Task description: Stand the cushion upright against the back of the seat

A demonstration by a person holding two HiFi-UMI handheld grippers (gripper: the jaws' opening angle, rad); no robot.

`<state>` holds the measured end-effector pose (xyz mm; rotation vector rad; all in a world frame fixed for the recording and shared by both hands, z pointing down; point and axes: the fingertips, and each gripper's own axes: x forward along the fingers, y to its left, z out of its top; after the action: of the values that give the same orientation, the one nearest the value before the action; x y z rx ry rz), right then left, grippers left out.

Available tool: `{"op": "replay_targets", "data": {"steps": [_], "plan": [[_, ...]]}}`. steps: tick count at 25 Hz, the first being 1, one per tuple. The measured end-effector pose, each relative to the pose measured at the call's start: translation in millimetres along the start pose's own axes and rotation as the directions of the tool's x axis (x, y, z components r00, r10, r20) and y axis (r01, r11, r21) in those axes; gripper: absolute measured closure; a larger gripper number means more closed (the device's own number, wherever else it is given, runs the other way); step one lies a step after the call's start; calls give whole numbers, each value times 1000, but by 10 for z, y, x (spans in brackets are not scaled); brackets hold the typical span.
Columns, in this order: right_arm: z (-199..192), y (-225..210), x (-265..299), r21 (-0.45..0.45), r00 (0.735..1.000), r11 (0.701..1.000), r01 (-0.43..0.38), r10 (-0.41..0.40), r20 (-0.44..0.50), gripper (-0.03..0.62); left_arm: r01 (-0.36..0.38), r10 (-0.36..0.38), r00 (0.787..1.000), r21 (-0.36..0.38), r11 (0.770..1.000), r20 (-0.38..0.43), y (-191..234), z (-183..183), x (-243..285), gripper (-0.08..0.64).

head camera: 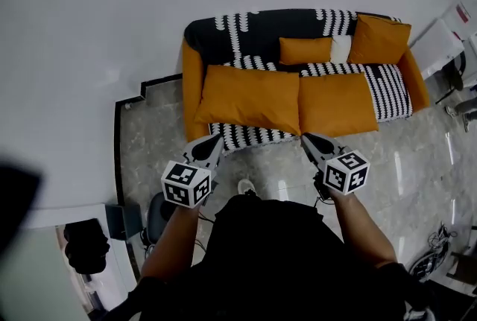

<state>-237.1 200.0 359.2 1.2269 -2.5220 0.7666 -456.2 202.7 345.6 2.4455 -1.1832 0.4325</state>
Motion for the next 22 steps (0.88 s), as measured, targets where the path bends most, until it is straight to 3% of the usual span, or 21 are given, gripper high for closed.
{"op": "replay_targets", "data": {"steps": [8, 13, 22], "plan": [[-248, -426, 317, 30, 989, 992, 120, -117, -88, 552, -15, 14, 999, -14, 1000, -35, 613, -62, 169, 543], [-358, -641, 432, -19, 977, 986, 167, -168, -134, 552, -32, 30, 998, -39, 999, -59, 855, -179, 225, 543], [-820, -1317, 768, -27, 940, 972, 234, -234, -248, 552, -121, 116, 985, -35, 992, -130, 1375, -542, 447, 543]]}}
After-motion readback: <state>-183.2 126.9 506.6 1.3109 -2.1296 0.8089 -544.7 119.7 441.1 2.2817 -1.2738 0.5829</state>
